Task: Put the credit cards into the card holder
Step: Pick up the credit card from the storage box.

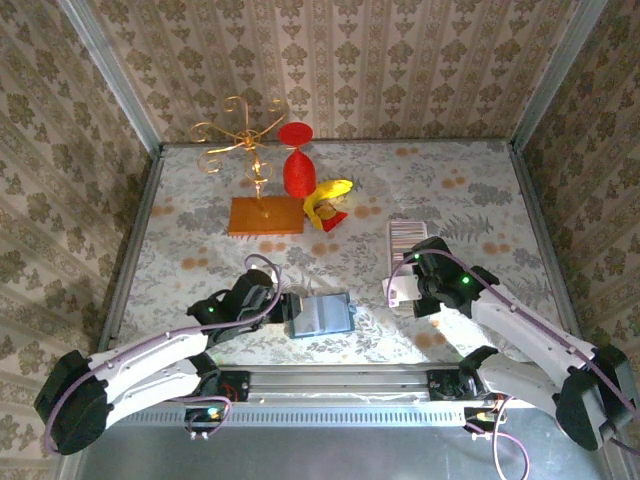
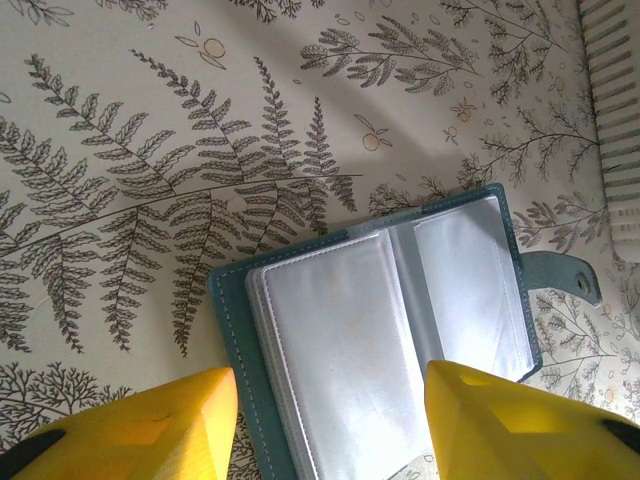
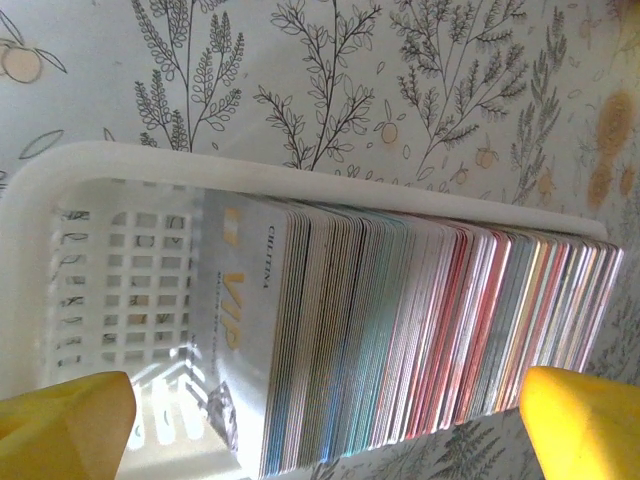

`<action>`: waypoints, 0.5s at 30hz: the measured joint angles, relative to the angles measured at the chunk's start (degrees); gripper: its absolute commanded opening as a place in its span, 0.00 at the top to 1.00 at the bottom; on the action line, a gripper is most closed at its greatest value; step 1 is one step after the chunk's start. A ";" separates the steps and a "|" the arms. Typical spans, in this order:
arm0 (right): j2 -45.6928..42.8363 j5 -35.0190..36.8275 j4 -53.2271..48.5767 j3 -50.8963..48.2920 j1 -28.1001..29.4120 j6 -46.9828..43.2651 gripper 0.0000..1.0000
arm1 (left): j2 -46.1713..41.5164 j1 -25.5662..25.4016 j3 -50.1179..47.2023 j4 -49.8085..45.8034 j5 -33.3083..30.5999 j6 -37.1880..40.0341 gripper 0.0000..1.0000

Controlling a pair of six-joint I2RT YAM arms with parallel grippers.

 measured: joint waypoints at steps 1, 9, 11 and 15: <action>0.72 0.02 1.18 -0.31 -0.02 -0.42 0.00 | -0.37 0.00 -0.31 0.04 -0.02 -0.02 0.47; 5.57 1.90 10.60 -2.27 -0.04 -2.25 0.01 | -2.27 0.00 -1.62 0.39 -0.09 -0.02 0.48; 6.32 2.32 11.61 -2.58 -0.13 -2.75 0.04 | -2.29 0.00 -1.64 0.39 -0.11 -0.07 0.48; 6.71 2.34 11.54 -2.67 -0.13 -3.45 0.16 | -2.27 0.00 -1.68 0.39 -0.09 -0.31 0.54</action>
